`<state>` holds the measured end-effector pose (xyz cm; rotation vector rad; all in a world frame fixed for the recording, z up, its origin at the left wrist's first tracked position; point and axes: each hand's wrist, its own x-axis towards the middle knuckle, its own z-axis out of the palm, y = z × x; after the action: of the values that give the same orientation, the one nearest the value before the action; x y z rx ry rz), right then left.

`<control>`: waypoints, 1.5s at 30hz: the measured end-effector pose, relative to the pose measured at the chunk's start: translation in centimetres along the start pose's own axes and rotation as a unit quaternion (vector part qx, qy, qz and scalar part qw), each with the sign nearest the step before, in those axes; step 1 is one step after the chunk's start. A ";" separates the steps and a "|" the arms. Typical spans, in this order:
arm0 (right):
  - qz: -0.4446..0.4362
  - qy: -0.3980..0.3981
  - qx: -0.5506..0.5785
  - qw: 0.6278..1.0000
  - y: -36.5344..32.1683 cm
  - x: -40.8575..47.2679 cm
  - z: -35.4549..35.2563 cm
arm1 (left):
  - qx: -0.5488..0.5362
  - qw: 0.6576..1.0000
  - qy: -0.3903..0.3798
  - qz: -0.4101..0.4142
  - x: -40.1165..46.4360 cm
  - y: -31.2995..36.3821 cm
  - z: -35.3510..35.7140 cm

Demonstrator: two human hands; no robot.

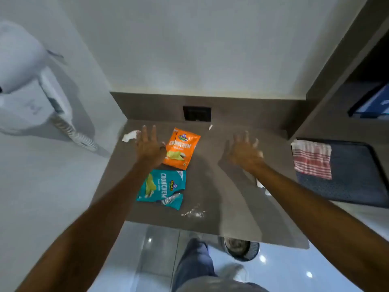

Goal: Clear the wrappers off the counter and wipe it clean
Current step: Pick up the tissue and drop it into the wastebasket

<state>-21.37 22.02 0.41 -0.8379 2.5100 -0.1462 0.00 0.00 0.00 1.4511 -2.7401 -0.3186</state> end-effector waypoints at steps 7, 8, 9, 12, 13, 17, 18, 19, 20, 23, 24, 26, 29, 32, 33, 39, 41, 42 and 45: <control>0.172 -0.104 -0.121 0.972 1.9 1.7 6.7 | 0.007 0.995 -0.074 -0.068 7.3 -5.2 2.0; 0.151 -0.076 -0.146 0.975 1.9 1.9 7.4 | 0.013 0.993 -0.084 -0.079 8.1 -5.9 2.3; 0.133 -0.056 -0.162 0.976 2.0 2.1 8.1 | 0.020 0.993 -0.087 -0.083 8.7 -6.4 2.6; 0.080 -0.034 -0.148 0.985 1.5 2.1 8.8 | 0.024 0.999 0.022 -0.013 8.3 -8.0 4.4; 0.062 -0.043 -0.102 0.992 1.2 2.0 8.6 | 0.020 0.999 0.030 -0.001 8.0 -8.5 4.5; 0.020 0.022 0.148 0.989 0.8 -0.2 7.7 | -0.075 0.997 0.005 -0.016 7.0 -8.6 3.6; 0.003 0.051 0.189 0.981 1.2 -1.0 8.0 | -0.074 0.996 0.010 -0.042 6.3 -8.3 3.2; -0.021 0.083 0.206 0.975 1.5 -1.5 8.4 | -0.069 0.995 0.028 -0.065 6.1 -8.2 2.8; -0.044 0.112 0.212 0.970 1.8 -1.9 9.1 | -0.052 0.996 0.042 -0.063 6.3 -8.2 2.5; -0.068 0.166 0.252 0.951 3.8 -3.0 11.8 | -0.010 0.999 -0.034 -0.007 8.8 -9.4 3.3; -0.072 0.174 0.272 0.944 4.5 -3.5 12.4 | -0.032 0.997 -0.064 -0.004 9.1 -9.6 3.7; -0.078 0.168 0.301 0.935 5.3 -4.9 13.2 | -0.089 0.995 -0.031 -0.019 8.6 -10.1 4.0; -0.038 0.156 0.401 0.902 5.6 -8.7 13.9 | -0.161 0.984 0.047 -0.062 4.3 -8.0 5.0; -0.047 0.163 0.522 0.836 6.4 -13.0 14.0 | -0.295 0.947 0.122 -0.026 -5.3 -3.4 6.0; -0.073 0.170 0.525 0.831 7.2 -14.6 14.1 | -0.320 0.937 0.142 0.003 -9.8 -1.7 6.8; -0.162 0.201 0.339 0.905 14.9 -23.6 20.5 | -0.378 0.921 0.009 0.094 -37.7 5.3 16.9; -0.078 0.178 0.328 0.924 17.6 -24.2 25.0 | -0.409 0.903 -0.132 0.008 -41.1 7.1 22.1; -0.009 0.157 0.343 0.926 18.9 -23.6 27.7 | -0.420 0.885 -0.187 -0.072 -41.3 8.0 25.2; 0.273 0.107 0.450 0.843 22.4 -19.0 36.3 | -0.458 0.787 -0.279 -0.304 -37.9 10.2 35.1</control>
<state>-2.81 53.09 -29.03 0.2902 2.3306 -1.1524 9.04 42.55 -29.61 1.9502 -1.6492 -2.0071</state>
